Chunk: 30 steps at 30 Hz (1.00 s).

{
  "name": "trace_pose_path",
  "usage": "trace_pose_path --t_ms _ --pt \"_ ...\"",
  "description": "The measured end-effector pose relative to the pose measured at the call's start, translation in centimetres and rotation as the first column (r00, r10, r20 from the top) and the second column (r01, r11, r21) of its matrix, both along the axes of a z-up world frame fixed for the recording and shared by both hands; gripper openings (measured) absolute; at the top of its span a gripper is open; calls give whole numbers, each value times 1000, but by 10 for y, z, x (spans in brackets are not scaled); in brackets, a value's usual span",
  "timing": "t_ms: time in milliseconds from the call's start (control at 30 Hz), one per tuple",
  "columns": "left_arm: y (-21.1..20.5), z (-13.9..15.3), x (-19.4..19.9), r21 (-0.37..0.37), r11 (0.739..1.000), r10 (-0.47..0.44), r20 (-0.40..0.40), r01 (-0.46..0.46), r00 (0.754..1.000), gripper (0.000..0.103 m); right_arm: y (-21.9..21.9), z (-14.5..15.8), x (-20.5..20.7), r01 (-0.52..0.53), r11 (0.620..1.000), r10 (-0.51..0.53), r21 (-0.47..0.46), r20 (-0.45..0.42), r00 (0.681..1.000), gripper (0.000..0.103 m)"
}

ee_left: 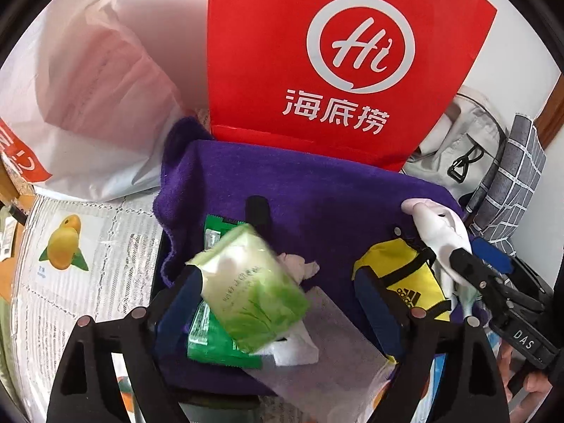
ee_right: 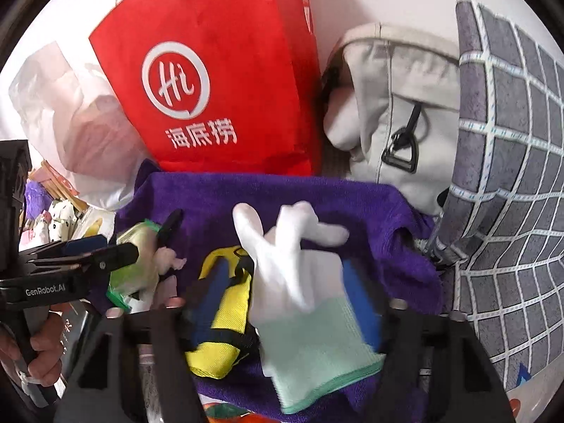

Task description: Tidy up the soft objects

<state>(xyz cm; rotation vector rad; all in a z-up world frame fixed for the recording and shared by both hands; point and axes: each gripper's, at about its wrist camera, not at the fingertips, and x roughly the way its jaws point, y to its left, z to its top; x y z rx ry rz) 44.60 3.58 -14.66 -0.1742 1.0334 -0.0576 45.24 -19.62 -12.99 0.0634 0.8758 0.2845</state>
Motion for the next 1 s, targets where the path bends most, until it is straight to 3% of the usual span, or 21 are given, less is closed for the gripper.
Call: trace_pose_path --t_ms 100,233,333,600,867,1000 --pt "2 9 -8 2 1000 12 7 -12 1000 87 -4 12 -8 14 1000 -14 12 15 1000 75" --pt "0 28 -34 24 1000 10 30 -11 999 87 -7 34 -32 28 999 -28 23 30 999 75" --pt "-3 46 -63 36 999 2 58 -4 998 87 -2 54 -60 32 999 -31 -17 56 998 75" --pt "-6 101 -161 79 997 -13 154 0 988 87 0 97 -159 50 999 -47 -23 93 995 75" --pt "-22 145 -265 108 994 -28 229 3 973 87 -5 116 -259 74 997 -70 -35 96 993 76" --pt "-28 155 -315 125 992 -26 256 -7 966 88 -7 123 -311 102 994 -96 -45 114 989 92"
